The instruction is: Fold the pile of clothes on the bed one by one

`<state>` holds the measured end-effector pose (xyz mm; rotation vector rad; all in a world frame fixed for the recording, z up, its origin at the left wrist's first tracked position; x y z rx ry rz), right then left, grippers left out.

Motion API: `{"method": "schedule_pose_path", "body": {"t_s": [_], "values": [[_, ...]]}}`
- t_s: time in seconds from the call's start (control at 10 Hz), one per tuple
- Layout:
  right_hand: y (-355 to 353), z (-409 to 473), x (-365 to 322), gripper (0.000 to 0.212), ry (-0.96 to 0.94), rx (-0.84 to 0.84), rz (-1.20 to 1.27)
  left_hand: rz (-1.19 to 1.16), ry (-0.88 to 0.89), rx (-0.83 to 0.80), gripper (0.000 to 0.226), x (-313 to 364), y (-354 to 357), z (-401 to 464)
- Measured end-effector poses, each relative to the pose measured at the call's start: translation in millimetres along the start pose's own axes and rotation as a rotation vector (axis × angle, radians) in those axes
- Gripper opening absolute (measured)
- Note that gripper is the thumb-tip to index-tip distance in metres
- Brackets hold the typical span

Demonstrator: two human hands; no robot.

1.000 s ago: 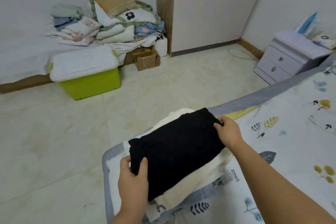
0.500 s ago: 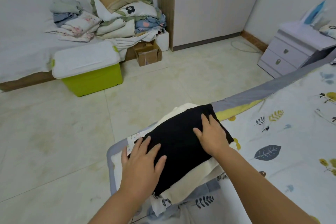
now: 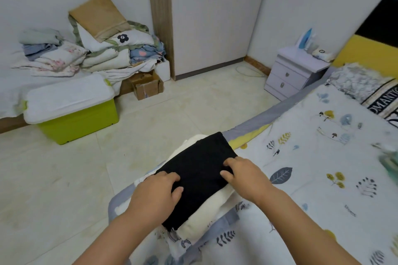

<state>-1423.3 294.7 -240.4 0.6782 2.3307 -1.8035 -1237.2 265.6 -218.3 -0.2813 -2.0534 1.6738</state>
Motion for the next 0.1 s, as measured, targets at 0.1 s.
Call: {"method": "schedule_pose_path", "body": {"t_s": [0.1], "values": [[-9.9, -32.8, 2.0, 0.042, 0.015, -0.011, 0.055, 0.029, 0.071, -0.048, 0.036, 19.0, -14.5, -3.7]]}}
Point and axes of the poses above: each hand's wrist, its own z-axis towards the middle knuckle, its own y-axis out of the palm, x = y × z, the point moved 10 cm from there along z, towards the middle knuckle, and after that the axes turned 5 degrees about z, right-handed, at the moved point
